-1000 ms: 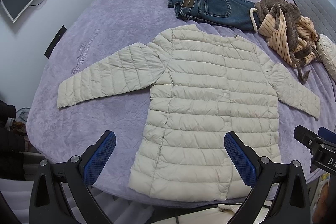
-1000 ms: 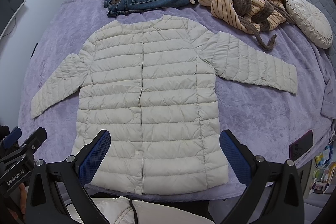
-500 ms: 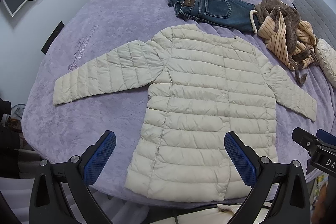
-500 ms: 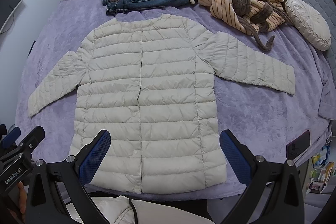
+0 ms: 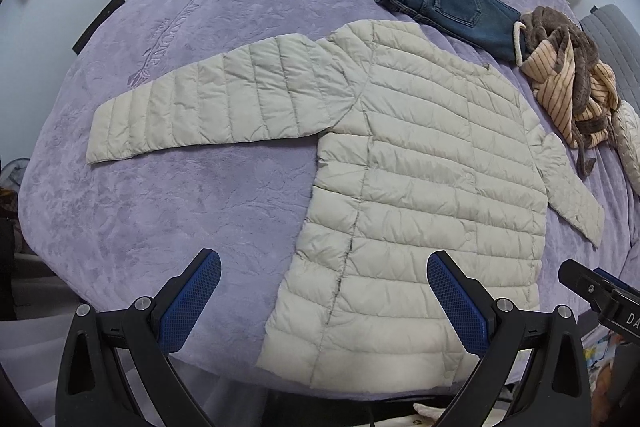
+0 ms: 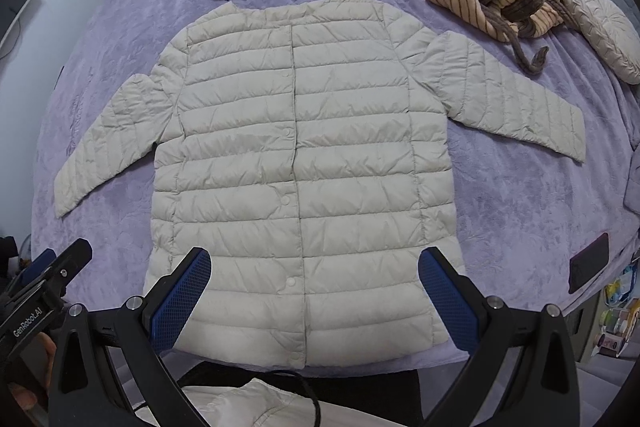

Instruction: Fold large clothes

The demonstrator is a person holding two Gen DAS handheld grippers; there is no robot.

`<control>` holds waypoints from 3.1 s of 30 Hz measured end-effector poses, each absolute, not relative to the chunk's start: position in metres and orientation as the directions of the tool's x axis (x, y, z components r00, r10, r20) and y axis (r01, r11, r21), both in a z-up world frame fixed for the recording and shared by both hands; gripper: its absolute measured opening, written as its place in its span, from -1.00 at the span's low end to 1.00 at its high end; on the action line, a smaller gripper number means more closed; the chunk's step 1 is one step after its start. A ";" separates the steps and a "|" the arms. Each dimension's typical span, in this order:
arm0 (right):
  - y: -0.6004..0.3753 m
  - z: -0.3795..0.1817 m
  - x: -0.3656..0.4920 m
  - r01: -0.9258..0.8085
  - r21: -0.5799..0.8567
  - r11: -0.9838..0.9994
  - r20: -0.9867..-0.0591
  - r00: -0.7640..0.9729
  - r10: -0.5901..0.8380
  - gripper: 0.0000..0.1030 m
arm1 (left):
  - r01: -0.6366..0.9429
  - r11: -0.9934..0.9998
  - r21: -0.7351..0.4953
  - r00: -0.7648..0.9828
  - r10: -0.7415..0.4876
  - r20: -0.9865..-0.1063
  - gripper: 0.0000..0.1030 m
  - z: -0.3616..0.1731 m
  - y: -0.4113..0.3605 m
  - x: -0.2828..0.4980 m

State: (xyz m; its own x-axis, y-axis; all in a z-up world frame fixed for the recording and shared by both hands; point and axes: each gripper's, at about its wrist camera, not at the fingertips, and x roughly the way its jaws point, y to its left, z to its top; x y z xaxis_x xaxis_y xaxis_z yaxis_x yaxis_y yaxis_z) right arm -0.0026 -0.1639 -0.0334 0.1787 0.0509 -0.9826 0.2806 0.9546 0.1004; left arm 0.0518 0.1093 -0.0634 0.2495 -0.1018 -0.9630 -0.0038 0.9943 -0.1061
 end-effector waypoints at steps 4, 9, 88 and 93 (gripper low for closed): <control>-0.138 -0.046 0.016 0.262 0.110 0.959 -0.984 0.166 0.067 1.00 | -0.062 0.992 -0.113 0.250 -0.095 -0.964 1.00 -0.084 0.146 0.064; -0.106 -0.067 0.043 0.214 0.141 0.967 -0.983 0.148 0.111 1.00 | -0.174 0.973 -0.154 0.263 -0.105 -0.959 1.00 -0.115 0.202 0.082; -0.286 -0.191 0.136 0.452 0.402 0.796 -0.871 0.458 0.180 -0.61 | 0.665 0.731 0.155 0.470 -0.248 -0.847 0.94 -0.160 -0.161 0.146; -0.272 -0.163 0.140 0.372 0.320 0.871 -0.878 0.462 0.126 0.37 | 0.556 0.818 0.146 0.560 -0.240 -0.793 0.94 -0.136 -0.098 0.138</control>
State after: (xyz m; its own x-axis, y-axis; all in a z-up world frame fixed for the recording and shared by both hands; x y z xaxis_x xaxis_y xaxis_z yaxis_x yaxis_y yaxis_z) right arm 0.1398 -0.2719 -0.1630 0.4616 0.1260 -0.8781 0.3718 0.8713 0.3205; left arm 0.1377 -0.0981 -0.1361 0.5605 -0.2399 -0.7927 0.5564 0.8180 0.1458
